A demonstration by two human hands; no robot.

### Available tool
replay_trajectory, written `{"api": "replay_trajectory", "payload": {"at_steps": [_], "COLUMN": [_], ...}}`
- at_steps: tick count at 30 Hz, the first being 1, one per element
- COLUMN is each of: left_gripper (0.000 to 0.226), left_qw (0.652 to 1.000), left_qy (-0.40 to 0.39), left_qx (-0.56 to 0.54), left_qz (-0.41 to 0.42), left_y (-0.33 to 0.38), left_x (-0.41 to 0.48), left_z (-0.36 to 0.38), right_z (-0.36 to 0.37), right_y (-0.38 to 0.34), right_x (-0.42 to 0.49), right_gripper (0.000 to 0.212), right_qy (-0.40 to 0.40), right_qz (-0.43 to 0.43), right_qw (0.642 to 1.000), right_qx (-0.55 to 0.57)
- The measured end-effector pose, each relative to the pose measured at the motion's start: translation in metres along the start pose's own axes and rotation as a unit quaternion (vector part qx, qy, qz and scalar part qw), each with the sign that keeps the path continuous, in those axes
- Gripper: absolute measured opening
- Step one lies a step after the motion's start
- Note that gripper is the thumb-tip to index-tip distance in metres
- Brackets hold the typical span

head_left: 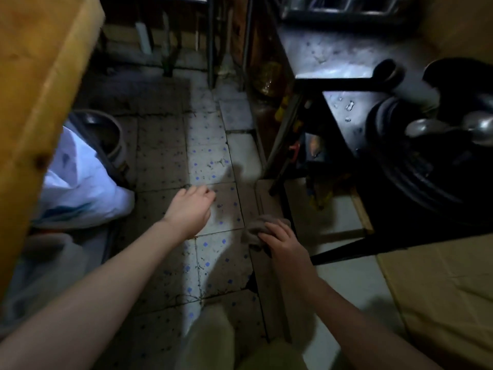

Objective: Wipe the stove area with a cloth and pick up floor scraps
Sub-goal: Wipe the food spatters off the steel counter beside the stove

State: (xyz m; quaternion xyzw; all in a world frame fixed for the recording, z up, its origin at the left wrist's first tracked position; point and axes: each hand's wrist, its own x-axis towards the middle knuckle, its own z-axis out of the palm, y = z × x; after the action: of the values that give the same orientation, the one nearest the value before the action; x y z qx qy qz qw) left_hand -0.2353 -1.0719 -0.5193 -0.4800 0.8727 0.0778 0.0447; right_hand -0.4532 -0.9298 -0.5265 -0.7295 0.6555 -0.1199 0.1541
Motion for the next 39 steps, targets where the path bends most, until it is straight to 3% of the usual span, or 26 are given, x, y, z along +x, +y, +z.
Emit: {"api": "replay_trajectory", "payload": {"at_steps": [7, 13, 19, 27, 39], "left_gripper": [0.027, 0.030, 0.043, 0.046, 0.043], "left_qw": [0.998, 0.993, 0.976, 0.959, 0.962], "left_qy": [-0.017, -0.020, -0.015, -0.026, -0.079], "left_qx": [0.003, 0.005, 0.050, 0.063, 0.055], "left_qz": [0.054, 0.118, 0.211, 0.274, 0.255], "left_y": [0.030, 0.072, 0.118, 0.154, 0.176], "left_x": [-0.030, -0.027, -0.008, 0.024, 0.075], "left_z": [-0.117, -0.176, -0.191, -0.191, -0.181], "right_z": [-0.111, -0.164, -0.182, -0.200, -0.209], "right_y": [-0.049, -0.051, -0.027, 0.008, 0.094], "right_x": [-0.015, -0.045, -0.086, -0.106, -0.068], "right_gripper": [0.044, 0.035, 0.033, 0.032, 0.031], "right_qy": [0.023, 0.065, 0.118, 0.179, 0.239], "right_qz": [0.090, 0.165, 0.266, 0.316, 0.427], "right_qw": [0.996, 0.984, 0.956, 0.930, 0.865], "right_qx": [0.014, 0.025, 0.034, 0.052, 0.115]}}
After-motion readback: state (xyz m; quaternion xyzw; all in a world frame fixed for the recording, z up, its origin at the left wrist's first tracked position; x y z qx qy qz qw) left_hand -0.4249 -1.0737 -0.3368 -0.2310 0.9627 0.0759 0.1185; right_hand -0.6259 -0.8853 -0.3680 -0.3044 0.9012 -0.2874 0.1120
